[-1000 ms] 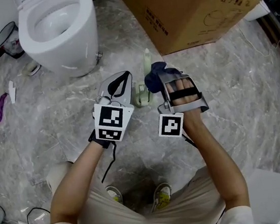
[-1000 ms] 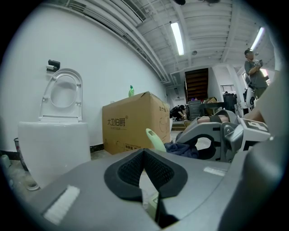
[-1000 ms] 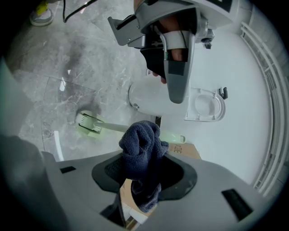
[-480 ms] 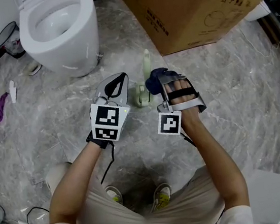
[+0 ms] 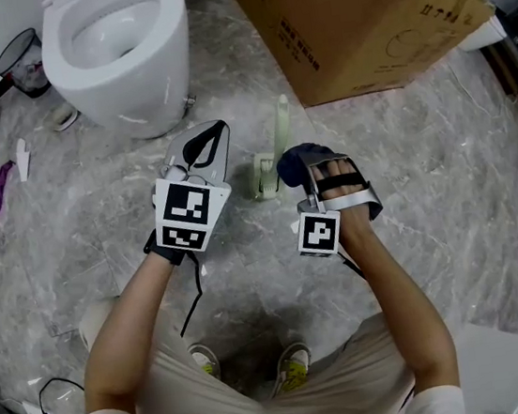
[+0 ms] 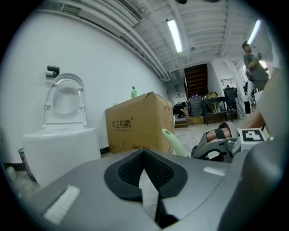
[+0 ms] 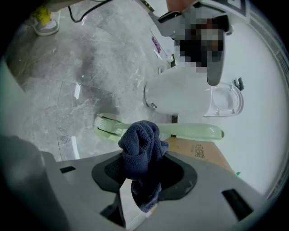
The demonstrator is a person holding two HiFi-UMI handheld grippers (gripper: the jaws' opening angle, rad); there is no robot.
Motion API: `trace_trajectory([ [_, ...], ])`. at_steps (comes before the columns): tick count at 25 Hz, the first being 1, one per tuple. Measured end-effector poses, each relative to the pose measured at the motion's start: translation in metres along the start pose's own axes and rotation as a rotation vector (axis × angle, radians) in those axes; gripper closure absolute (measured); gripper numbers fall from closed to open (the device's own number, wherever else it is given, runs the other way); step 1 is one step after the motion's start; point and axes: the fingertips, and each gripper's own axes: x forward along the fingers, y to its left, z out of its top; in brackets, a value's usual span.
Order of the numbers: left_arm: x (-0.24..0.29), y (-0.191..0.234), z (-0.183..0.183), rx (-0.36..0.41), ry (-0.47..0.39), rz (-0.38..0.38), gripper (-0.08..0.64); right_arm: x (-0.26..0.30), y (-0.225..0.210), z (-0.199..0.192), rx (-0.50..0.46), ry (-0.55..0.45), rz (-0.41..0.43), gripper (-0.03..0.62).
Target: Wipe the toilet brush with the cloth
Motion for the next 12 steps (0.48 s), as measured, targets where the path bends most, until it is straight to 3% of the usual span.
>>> trace_trajectory([
  [2, -0.001, 0.009, 0.002, 0.051, -0.001, -0.007, 0.561, -0.006, -0.005, -0.008, 0.033, -0.001, -0.005, 0.416],
  [5, 0.000, 0.021, -0.001, -0.001, 0.011, -0.003, 0.561, -0.024, -0.034, -0.018, 0.111, -0.006, -0.090, 0.416],
  [9, 0.005, 0.025, -0.006, -0.119, 0.024, -0.005, 0.561, -0.055, -0.092, -0.025, 0.164, 0.036, -0.302, 0.416],
  [12, 0.006, 0.019, -0.006, -0.081, 0.026, -0.022, 0.561, -0.077, -0.128, -0.018, 0.119, 0.038, -0.475, 0.413],
])
